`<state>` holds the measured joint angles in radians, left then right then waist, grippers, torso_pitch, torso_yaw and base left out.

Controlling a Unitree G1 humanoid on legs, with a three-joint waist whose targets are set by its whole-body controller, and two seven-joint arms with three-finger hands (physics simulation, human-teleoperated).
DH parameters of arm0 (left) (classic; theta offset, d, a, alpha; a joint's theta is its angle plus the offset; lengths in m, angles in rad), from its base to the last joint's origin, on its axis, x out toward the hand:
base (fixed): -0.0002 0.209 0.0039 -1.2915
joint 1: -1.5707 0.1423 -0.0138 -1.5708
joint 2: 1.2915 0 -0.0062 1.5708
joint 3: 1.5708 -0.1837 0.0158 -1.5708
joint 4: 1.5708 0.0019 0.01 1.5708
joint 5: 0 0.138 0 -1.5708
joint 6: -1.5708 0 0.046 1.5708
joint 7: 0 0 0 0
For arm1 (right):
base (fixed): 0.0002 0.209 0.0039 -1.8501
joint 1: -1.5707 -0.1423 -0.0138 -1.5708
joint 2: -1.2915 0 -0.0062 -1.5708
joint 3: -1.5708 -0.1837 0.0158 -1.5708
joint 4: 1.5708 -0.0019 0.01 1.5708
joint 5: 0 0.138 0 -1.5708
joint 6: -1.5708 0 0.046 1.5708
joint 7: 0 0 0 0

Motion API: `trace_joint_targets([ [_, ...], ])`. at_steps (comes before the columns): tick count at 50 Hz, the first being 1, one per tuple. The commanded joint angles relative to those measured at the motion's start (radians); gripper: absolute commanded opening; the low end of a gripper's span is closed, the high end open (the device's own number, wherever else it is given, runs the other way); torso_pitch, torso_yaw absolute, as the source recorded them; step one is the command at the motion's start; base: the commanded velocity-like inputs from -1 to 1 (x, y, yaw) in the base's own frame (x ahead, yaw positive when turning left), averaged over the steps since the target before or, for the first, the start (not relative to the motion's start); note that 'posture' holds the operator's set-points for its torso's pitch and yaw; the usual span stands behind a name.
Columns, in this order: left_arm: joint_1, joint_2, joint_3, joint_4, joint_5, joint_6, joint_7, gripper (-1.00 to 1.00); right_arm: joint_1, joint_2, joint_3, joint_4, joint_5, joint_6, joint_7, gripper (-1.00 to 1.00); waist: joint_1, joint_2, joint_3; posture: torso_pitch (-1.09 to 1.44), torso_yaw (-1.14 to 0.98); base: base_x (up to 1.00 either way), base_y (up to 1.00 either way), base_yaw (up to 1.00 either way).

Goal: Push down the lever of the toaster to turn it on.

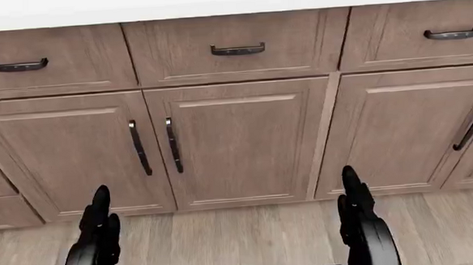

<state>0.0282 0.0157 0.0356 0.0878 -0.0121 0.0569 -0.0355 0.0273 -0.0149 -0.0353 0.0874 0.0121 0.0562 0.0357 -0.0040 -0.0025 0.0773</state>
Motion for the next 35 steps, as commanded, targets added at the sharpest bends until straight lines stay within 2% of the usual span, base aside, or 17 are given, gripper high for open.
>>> trace_joint_targets([
  [1,-0.012,-0.003,-0.008,-0.113,-0.034,-0.046,-0.031,1.0,-0.025,-0.004,-0.001,-0.094,-0.002,-0.046,-0.006,1.0,-0.002,-0.008,-0.001,0.0,0.0,0.0,0.0,0.0],
  [2,-0.008,-0.005,-0.01,-0.122,-0.041,-0.037,-0.035,1.0,-0.024,-0.004,0.0,-0.097,-0.005,-0.044,-0.006,1.0,0.003,-0.007,-0.036,0.0,0.0,0.0,0.0,0.0],
  [3,-0.008,-0.005,-0.01,-0.111,-0.04,-0.048,-0.036,1.0,-0.026,-0.005,-0.002,-0.088,-0.006,-0.051,-0.006,1.0,0.008,-0.001,-0.062,0.0,0.0,0.0,0.0,0.0],
  [4,-0.006,-0.006,-0.013,-0.131,-0.042,-0.029,-0.036,1.0,-0.024,-0.004,-0.002,-0.097,-0.006,-0.043,-0.008,1.0,0.008,-0.001,-0.051,0.0,0.0,0.0,0.0,0.0],
  [5,-0.007,-0.006,-0.014,-0.133,-0.042,-0.027,-0.036,1.0,-0.022,-0.004,-0.001,-0.108,-0.008,-0.035,-0.01,1.0,0.007,-0.007,-0.017,0.0,0.0,0.0,0.0,0.0],
  [7,-0.009,-0.003,-0.012,-0.109,-0.035,-0.045,-0.035,1.0,-0.027,-0.006,-0.005,-0.089,-0.008,-0.048,-0.01,1.0,0.009,-0.009,-0.069,0.0,0.0,0.0,0.0,0.0],
  [16,-0.032,-0.003,-0.008,-0.092,-0.034,-0.035,-0.03,1.0,-0.028,-0.006,0.003,-0.087,-0.034,-0.039,-0.018,1.0,0.009,-0.006,-0.08,0.0,0.0,0.0,0.0,0.0],
  [21,-0.091,0.002,0.004,-0.093,-0.052,0.031,-0.014,1.0,-0.1,-0.009,-0.003,-0.145,-0.029,0.074,-0.033,1.0,0.009,-0.005,-0.09,0.0,0.0,0.0,0.0,0.0],
  [24,-0.161,0.016,0.021,-0.072,-0.061,0.068,-0.005,1.0,-0.208,-0.017,-0.022,-0.125,-0.015,0.137,-0.054,1.0,0.008,-0.004,-0.094,0.0,0.0,0.0,0.0,0.0],
  [27,-0.235,0.032,0.035,-0.044,-0.071,0.1,0.001,1.0,-0.271,-0.032,-0.031,-0.115,-0.008,0.183,-0.071,1.0,0.008,-0.004,-0.095,0.0,0.0,0.0,0.0,0.0],
  [28,-0.275,0.04,0.041,-0.059,-0.078,0.145,0.008,1.0,-0.304,-0.04,-0.034,-0.16,-0.004,0.254,-0.078,1.0,0.009,-0.004,-0.098,0.0,0.0,0.0,0.0,0.0],
  [29,-0.299,0.047,0.044,-0.058,-0.079,0.161,0.013,1.0,-0.322,-0.044,-0.039,-0.168,0.003,0.272,-0.08,1.0,0.01,-0.004,-0.1,0.0,0.0,0.0,0.0,0.0],
  [32,-0.428,0.085,0.068,-0.088,-0.101,0.296,0.031,1.0,-0.427,-0.072,-0.049,-0.253,0.008,0.423,-0.104,1.0,0.011,-0.005,-0.101,0.0,0.0,0.0,0.0,0.0],
  [35,-0.58,0.132,0.106,-0.174,-0.176,0.494,0.05,1.0,-0.517,-0.097,-0.054,-0.329,0.062,0.579,-0.062,1.0,0.01,-0.004,-0.098,0.0,0.0,0.0,0.0,0.0],
])
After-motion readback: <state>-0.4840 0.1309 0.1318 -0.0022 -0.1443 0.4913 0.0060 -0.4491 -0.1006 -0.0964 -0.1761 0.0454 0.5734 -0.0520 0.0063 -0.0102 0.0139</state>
